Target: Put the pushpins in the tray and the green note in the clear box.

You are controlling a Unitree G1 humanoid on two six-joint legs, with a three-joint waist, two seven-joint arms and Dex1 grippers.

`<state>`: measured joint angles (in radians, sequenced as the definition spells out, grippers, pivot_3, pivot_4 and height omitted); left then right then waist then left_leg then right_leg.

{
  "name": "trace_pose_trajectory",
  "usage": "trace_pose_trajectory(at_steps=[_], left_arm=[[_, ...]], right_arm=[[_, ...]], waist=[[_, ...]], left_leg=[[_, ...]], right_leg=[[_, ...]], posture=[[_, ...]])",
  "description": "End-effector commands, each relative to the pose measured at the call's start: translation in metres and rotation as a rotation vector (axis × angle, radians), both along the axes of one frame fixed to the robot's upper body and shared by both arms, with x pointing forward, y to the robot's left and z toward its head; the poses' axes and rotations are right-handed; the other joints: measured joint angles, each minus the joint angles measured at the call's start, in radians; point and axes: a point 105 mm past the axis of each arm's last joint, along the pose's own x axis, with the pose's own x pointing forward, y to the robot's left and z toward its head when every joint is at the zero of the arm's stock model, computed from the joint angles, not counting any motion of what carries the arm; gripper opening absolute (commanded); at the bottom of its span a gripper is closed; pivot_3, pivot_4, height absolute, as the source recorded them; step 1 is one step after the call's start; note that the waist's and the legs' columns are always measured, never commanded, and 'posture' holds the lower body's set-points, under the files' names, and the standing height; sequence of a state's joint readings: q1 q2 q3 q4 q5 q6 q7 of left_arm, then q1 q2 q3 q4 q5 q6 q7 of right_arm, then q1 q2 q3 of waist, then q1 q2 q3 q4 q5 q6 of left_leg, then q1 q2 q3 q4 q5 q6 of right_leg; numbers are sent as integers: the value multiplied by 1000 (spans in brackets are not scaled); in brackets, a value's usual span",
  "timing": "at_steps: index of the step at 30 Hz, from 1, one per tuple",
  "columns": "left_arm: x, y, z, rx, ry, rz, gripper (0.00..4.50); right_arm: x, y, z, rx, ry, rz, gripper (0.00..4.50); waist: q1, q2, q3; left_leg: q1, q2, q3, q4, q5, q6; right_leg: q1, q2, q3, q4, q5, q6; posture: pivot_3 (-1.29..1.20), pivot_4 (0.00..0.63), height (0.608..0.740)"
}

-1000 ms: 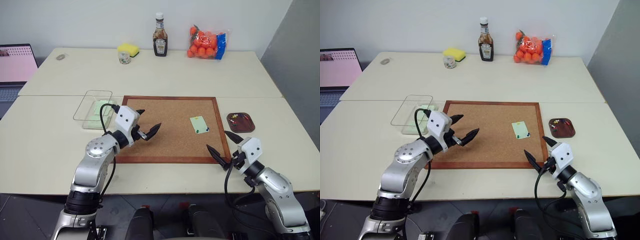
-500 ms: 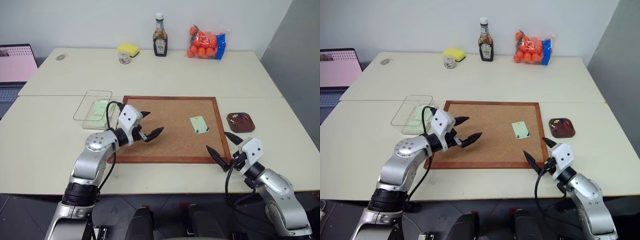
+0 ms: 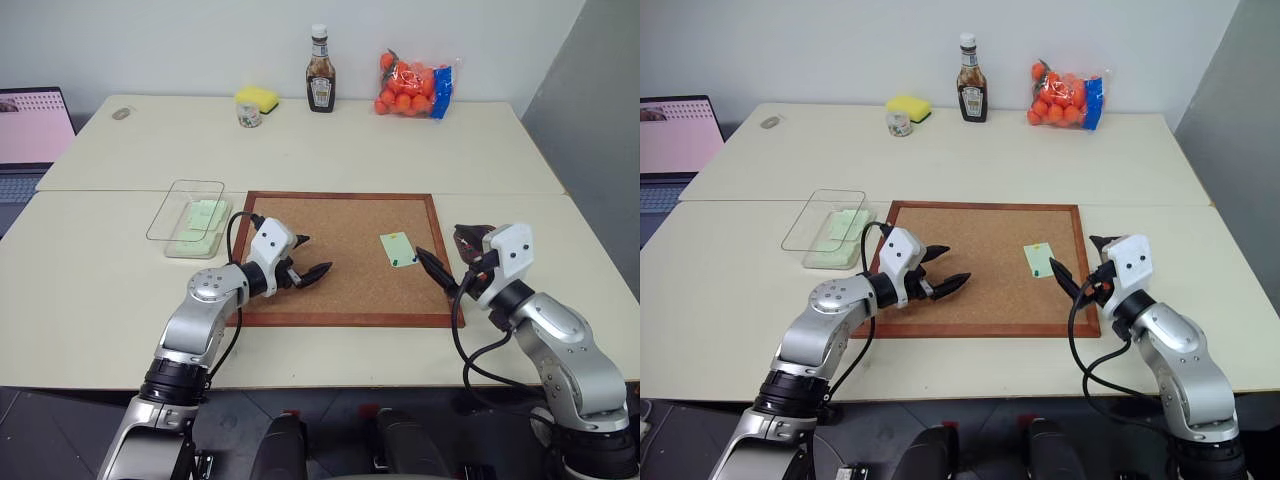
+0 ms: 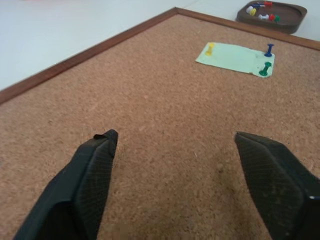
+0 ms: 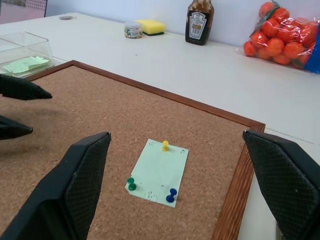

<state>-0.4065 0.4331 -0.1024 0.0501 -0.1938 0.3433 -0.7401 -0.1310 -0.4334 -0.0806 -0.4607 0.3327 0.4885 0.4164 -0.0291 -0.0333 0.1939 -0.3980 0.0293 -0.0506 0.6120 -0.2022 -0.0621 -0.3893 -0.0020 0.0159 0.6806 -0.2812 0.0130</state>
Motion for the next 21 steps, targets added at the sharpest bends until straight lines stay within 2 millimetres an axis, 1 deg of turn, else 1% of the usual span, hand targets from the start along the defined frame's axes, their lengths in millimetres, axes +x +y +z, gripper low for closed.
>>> trace_pose_trajectory(at_steps=[1,5,8,12,13,15,17,21], left_arm=[[0,-4,7,28,-50,-29,2990],[2,-2,3,39,-48,-16,2039],[4,0,-1,46,-38,1,1368],[3,1,-7,52,-8,3,567],[3,2,-10,54,6,5,454],[3,5,-15,62,15,10,23],[3,6,-18,76,18,18,23],[3,6,-20,85,25,25,23]], right_arm=[[9,8,8,-20,-16,24,4500],[23,18,8,-30,-6,27,4500],[32,31,8,-17,2,71,4500],[45,36,5,-1,39,56,4500],[50,36,4,10,53,40,4500],[59,37,-1,16,86,21,4500],[67,38,-8,-26,97,-5,4500],[78,41,-17,-14,149,-16,4500]], waist=[[-1,0,0],[-1,0,0],[-1,0,0],[0,0,0],[0,0,0],[-1,0,0],[-1,0,0],[0,0,0]], left_leg=[[0,0,0,0,0,0],[0,0,0,0,0,0],[0,0,0,0,0,0],[0,0,0,0,0,0],[-1,0,0,0,0,0],[-1,0,0,0,0,0],[-1,0,0,0,0,0],[0,0,0,0,0,0]], right_leg=[[0,0,0,0,0,0],[0,0,0,0,0,0],[0,0,0,0,0,0],[0,0,0,0,0,0],[0,0,0,0,0,0],[0,0,0,0,0,0],[-1,0,0,0,0,0],[-1,0,0,0,1,-1]], posture=[[0,150,740],[0,150,740],[0,150,740],[0,150,740],[0,150,740],[0,150,740],[0,150,740],[0,150,740]])
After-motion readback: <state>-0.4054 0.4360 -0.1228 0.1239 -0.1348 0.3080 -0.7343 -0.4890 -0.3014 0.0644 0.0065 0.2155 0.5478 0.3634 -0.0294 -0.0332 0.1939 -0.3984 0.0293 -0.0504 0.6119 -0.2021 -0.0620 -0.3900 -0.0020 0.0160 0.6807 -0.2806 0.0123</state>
